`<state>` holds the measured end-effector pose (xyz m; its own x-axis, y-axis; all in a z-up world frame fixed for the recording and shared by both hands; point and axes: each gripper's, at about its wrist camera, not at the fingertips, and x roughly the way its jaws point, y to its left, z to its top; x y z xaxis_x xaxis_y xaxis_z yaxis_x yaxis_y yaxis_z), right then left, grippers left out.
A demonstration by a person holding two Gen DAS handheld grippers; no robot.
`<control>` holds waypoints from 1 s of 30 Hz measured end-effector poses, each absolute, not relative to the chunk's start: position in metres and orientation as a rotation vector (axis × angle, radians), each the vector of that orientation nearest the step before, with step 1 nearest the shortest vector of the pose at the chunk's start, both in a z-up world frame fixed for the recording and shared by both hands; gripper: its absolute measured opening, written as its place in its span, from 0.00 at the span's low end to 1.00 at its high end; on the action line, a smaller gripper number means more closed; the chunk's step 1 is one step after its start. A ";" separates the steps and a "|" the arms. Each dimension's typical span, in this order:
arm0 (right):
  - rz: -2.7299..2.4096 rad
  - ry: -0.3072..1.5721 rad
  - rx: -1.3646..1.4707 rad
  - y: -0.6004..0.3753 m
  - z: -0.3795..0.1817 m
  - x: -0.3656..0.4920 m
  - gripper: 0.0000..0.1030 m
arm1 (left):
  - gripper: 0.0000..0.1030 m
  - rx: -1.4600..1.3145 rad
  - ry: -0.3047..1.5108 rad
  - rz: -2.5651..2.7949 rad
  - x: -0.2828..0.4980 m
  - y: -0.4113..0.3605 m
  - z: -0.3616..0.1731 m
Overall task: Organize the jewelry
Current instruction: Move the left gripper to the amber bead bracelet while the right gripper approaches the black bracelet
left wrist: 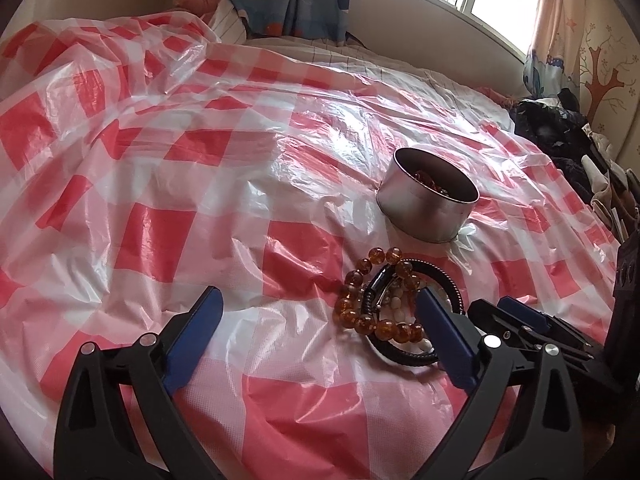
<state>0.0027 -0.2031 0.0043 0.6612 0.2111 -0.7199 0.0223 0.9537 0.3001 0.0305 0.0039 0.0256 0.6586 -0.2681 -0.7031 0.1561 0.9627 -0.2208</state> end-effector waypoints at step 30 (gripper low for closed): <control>0.227 0.858 0.255 -0.174 0.017 0.027 0.11 | 0.91 -0.205 0.778 -0.225 0.037 0.030 0.036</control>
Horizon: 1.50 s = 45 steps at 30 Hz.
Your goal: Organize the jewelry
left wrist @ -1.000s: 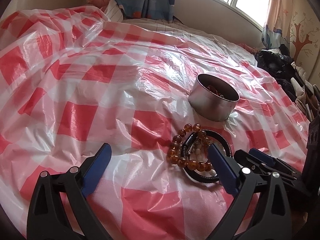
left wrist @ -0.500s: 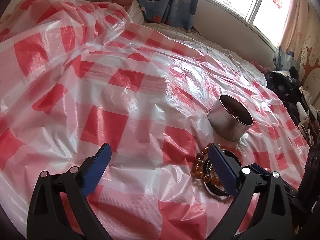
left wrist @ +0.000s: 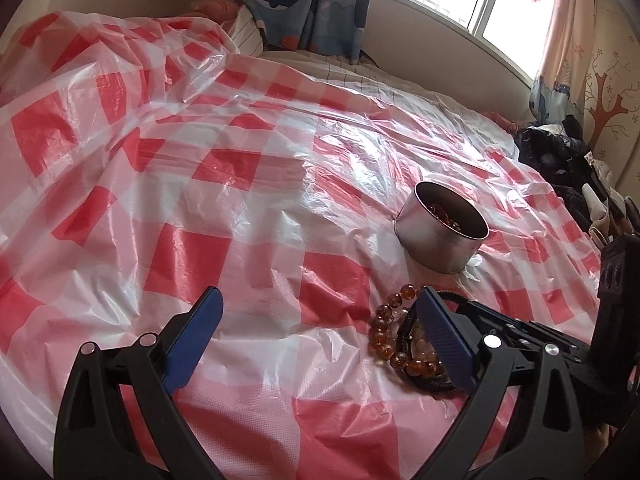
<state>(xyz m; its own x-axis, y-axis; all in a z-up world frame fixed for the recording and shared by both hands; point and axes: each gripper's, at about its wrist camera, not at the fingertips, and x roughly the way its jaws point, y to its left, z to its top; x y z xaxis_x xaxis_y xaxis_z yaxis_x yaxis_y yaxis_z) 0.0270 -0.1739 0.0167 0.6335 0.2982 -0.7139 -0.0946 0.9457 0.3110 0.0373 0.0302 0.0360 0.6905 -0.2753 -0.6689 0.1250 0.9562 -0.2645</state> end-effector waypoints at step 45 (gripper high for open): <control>0.107 0.808 0.542 -0.259 0.029 0.003 0.48 | 0.10 -0.117 0.884 -0.380 0.038 -0.014 0.046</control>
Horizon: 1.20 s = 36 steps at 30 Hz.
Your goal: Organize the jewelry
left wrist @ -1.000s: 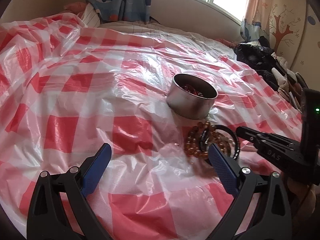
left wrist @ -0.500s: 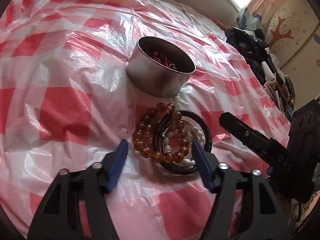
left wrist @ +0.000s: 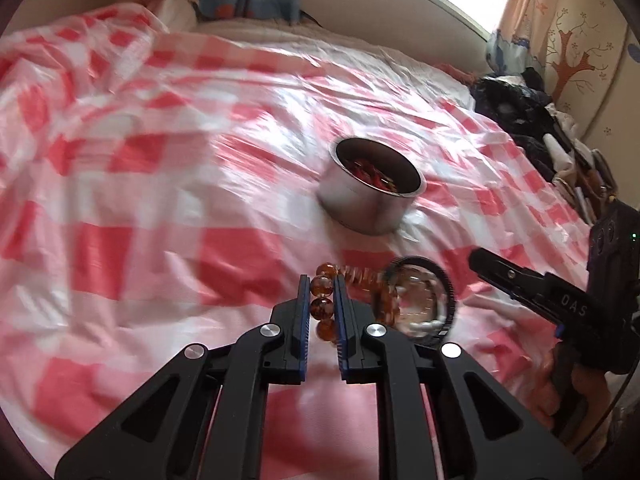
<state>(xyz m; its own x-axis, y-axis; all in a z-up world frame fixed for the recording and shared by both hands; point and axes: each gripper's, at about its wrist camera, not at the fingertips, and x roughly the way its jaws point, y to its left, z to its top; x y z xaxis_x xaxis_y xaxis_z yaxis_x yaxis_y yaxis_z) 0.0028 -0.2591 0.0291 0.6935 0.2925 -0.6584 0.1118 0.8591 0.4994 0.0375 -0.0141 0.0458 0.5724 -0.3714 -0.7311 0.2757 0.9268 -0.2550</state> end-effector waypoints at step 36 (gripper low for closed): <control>-0.016 0.790 0.349 -0.252 0.029 0.012 0.11 | 0.46 -0.036 0.930 -0.393 0.043 -0.005 0.007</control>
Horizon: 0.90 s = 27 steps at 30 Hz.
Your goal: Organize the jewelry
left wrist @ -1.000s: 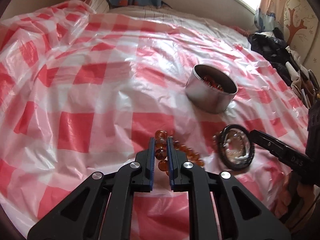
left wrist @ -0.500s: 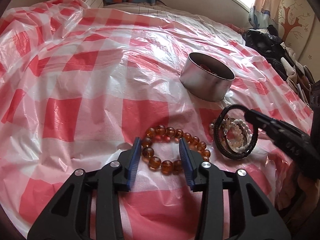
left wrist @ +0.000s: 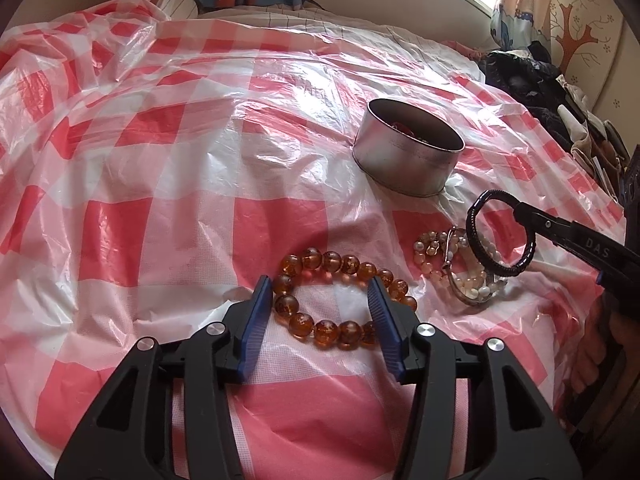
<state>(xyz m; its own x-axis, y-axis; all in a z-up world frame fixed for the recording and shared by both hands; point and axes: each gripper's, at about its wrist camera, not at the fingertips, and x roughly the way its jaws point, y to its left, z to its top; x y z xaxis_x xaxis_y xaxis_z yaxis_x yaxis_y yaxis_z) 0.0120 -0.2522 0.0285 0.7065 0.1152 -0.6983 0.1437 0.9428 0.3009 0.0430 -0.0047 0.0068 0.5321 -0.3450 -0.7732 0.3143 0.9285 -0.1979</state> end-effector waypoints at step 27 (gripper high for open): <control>-0.152 0.777 0.242 -0.253 0.024 0.006 0.08 | 0.10 0.020 0.868 -0.343 0.045 -0.001 0.013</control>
